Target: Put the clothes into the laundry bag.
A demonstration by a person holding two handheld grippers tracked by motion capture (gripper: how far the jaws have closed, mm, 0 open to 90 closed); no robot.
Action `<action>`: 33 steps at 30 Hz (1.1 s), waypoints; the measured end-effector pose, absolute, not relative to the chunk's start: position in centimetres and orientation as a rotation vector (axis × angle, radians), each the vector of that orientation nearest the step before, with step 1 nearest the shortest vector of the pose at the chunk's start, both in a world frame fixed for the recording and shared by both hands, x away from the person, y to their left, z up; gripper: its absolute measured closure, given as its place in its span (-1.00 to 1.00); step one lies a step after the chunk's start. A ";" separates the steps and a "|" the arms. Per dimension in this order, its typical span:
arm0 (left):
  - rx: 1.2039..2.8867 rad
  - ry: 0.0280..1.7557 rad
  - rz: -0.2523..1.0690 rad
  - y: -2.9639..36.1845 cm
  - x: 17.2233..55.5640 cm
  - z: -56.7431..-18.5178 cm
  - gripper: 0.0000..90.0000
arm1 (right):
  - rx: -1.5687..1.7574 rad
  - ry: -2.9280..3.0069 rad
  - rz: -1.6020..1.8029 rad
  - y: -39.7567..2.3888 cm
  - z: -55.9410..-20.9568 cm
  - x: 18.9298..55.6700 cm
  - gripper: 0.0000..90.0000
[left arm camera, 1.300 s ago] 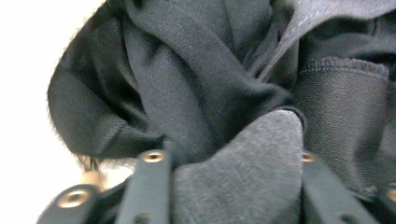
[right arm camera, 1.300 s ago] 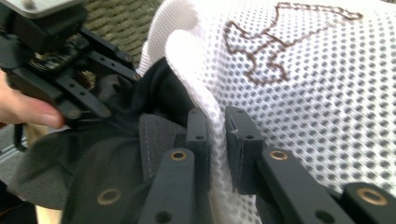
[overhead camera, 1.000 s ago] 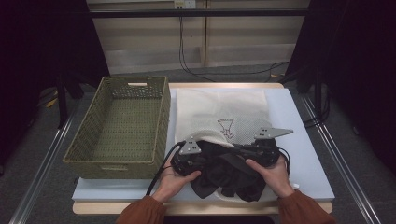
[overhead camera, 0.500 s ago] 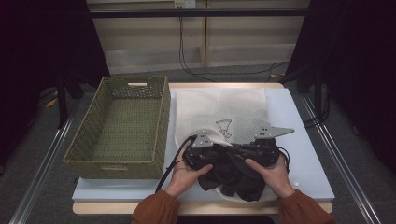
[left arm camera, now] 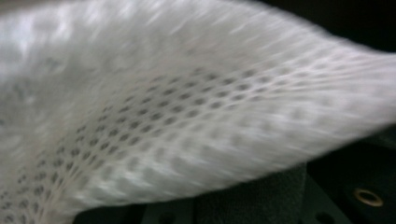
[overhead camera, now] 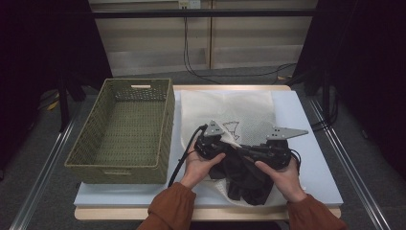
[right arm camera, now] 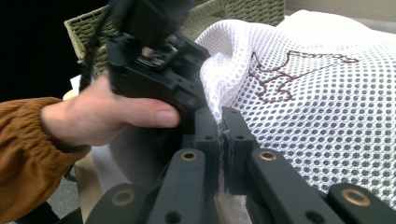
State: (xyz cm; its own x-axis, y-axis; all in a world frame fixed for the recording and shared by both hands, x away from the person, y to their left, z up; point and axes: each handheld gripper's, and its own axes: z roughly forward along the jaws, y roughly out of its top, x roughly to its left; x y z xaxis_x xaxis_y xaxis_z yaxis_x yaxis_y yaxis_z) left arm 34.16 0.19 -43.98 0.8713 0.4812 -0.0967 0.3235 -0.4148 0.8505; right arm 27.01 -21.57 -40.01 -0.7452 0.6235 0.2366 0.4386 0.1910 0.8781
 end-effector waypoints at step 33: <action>2.074 0.523 0.207 5.1 29.7 -42.7 -0.41 | 1.109 2.370 1.474 -21.9 -42.8 28.1 0.93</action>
State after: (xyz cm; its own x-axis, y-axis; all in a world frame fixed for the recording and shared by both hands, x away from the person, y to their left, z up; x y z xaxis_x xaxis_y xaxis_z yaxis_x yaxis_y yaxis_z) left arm 29.66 5.08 -42.71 0.8941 0.4438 -0.0597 0.2821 -0.4547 0.8448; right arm 28.14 -21.95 -42.79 -0.7192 0.6475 0.2518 0.5122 0.2493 0.8219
